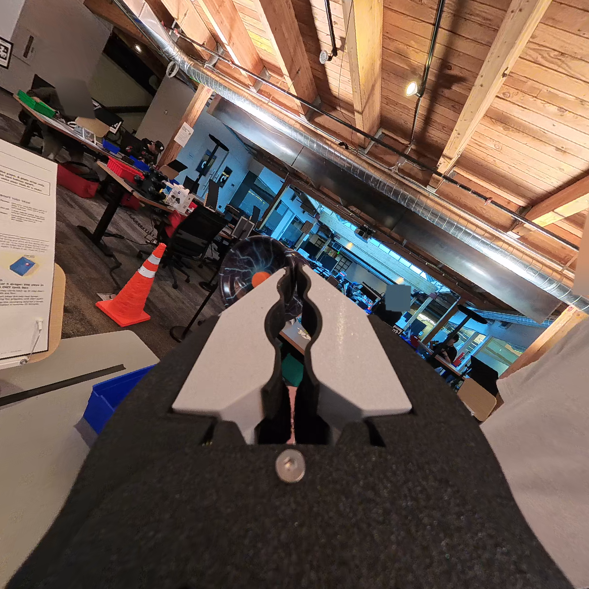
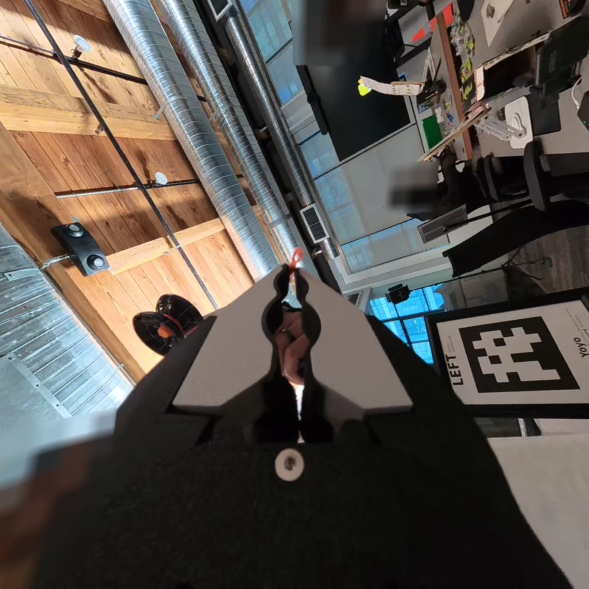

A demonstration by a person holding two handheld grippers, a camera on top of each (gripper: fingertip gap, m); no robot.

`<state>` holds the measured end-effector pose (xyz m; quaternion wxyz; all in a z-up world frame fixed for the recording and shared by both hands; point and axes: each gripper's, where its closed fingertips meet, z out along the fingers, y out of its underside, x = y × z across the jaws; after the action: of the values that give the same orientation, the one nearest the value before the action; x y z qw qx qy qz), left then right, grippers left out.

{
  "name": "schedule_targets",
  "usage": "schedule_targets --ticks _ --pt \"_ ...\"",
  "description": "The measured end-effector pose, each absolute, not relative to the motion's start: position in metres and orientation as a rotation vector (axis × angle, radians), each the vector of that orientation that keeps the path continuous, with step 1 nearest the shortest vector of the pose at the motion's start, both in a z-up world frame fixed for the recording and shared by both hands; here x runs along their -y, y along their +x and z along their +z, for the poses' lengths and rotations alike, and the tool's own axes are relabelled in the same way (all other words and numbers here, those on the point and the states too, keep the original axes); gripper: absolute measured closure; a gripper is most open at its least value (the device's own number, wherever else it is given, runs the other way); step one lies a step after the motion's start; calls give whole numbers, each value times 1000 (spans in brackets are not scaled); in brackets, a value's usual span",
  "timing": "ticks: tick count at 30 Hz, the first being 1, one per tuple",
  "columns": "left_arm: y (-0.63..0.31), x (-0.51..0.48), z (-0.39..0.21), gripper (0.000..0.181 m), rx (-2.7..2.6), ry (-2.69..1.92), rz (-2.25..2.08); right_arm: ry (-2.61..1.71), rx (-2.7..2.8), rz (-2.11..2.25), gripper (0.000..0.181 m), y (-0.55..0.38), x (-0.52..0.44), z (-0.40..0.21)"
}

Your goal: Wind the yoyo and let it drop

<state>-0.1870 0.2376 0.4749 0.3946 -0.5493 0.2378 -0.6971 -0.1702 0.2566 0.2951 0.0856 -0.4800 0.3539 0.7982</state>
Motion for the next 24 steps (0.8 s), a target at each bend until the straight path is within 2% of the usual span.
schedule_targets --ticks 1,7,12,18,24 --pt "-187 -237 475 181 -606 -1395 -1768 -1437 -1051 2375 179 -170 -257 294" --pt "-188 -231 475 181 -627 -1400 -1789 -1443 -956 2331 181 -165 -258 296" --pt "-199 -205 462 181 -710 -1418 -1828 -1357 -702 2066 181 -118 -276 321" --pt "-194 -175 406 181 -889 -1577 -1761 -1300 -349 1863 181 -88 -278 411" --pt "-174 -206 384 181 -944 -1626 -1458 -1355 53 1865 181 -135 -226 487"
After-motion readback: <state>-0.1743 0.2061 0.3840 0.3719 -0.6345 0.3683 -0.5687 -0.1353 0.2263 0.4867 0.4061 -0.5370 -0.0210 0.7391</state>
